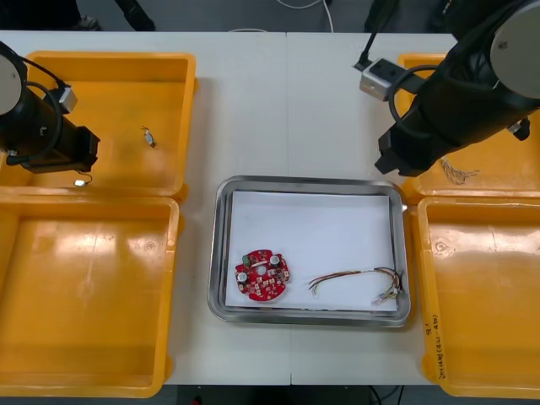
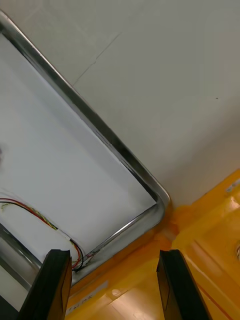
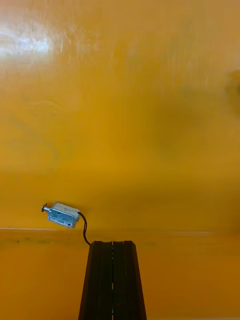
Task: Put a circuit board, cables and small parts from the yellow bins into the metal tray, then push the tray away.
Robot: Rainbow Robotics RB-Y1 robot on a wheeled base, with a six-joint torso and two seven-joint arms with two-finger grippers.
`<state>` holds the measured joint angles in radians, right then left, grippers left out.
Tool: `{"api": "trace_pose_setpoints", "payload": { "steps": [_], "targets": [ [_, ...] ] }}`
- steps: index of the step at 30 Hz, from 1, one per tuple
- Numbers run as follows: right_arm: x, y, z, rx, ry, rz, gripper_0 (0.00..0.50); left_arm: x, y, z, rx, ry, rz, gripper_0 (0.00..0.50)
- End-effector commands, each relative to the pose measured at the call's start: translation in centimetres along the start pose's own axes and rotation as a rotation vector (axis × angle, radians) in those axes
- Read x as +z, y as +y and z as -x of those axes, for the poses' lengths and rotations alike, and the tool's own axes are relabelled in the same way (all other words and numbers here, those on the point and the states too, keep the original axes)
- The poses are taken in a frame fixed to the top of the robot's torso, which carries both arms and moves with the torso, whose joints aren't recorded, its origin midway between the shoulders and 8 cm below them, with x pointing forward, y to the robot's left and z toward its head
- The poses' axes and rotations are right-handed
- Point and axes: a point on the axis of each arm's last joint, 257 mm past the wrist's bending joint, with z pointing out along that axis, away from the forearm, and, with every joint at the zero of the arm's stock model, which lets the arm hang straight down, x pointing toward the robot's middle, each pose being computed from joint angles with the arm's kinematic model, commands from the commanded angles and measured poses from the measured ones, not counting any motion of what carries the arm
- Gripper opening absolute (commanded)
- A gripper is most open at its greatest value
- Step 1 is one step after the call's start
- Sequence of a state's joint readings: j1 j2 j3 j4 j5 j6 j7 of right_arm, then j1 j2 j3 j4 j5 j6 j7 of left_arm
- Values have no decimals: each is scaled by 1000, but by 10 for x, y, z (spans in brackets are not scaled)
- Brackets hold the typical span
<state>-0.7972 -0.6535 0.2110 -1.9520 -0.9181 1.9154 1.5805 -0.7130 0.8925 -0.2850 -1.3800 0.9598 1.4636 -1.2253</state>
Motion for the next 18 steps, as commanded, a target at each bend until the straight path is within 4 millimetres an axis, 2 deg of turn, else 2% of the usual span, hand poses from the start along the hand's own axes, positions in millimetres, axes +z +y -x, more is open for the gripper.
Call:
{"api": "trace_pose_setpoints", "payload": {
  "steps": [1,6,10,18],
  "targets": [
    [-25,-37,11,79,-44,-60,500,-26,-16,34,127,-87,-10,1],
    [-31,-64,7,153,-49,-101,500,-35,-15,48,133,-113,8,0],
    [-35,-86,5,231,-50,-103,500,-39,-3,56,114,-112,37,0],
    [-44,-127,2,351,-41,-138,500,-38,-6,79,111,-107,35,2]
  ]
}}
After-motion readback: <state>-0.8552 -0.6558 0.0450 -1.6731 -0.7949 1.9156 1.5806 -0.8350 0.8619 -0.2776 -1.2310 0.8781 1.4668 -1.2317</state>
